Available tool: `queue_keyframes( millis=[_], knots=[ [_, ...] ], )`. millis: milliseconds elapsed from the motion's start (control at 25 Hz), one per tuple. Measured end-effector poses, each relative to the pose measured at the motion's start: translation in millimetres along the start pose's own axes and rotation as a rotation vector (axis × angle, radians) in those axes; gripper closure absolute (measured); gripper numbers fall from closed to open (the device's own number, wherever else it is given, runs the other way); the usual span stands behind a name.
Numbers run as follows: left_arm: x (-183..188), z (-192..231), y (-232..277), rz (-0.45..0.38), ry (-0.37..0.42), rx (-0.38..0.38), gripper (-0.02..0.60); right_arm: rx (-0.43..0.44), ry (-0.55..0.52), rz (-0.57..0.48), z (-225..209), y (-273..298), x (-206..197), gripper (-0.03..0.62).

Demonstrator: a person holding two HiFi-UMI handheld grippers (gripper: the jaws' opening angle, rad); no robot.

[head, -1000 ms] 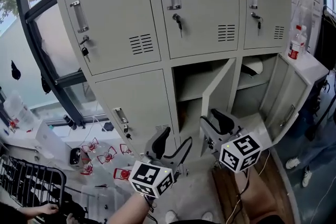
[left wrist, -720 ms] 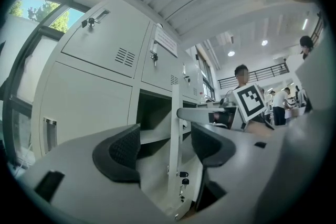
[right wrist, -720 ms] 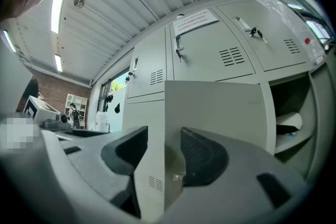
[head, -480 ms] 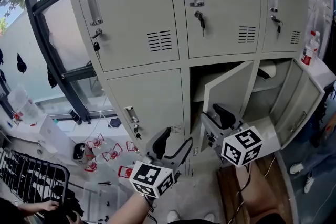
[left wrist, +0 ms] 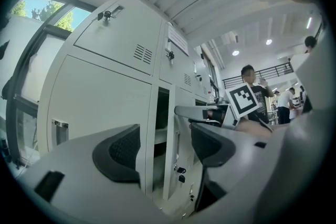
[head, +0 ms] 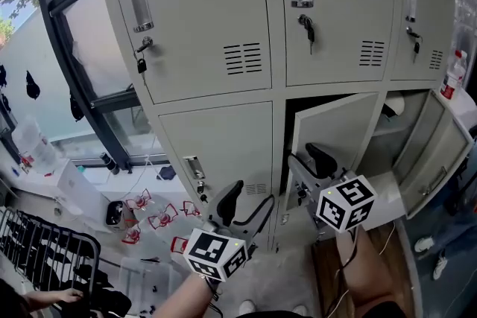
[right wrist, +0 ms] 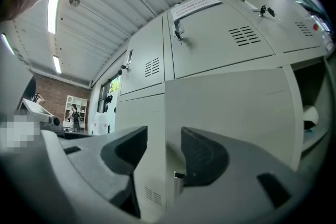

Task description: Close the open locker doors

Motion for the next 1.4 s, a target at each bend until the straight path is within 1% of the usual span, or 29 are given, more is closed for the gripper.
queue_keyframes(
  millis=[320,800,1160,1400],
  knots=[
    [-0.8,17.9,6.0,0.0,0.003,-0.002,0.285,-0.005,0.009,0.003,-7.9,25.9,-2.9,0.405],
    [-2.2,32.9,19.4,0.015,0.021,-0.019,0.285,-0.022,0.02,-0.004,-20.3,51.0,-5.6,0.405],
    [-3.9,43.1,26.9,0.022,0.02,-0.022,0.285,-0.029,0.023,-0.015,-25.4,58.7,-6.3,0.405],
    [-4.9,41.8,28.4,0.022,0.013,-0.032,0.285,-0.031,0.016,-0.005,-24.3,58.5,-6.6,0.405]
  ],
)
Point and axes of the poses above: the fingertips, and each gripper's own axes: y forward along the fingers, z to its left, x out of its top, the point moved 5 cm from there along -y, backward along the fingers, and after that the axes turned 7 degrees about x, right-handed, at the moved point
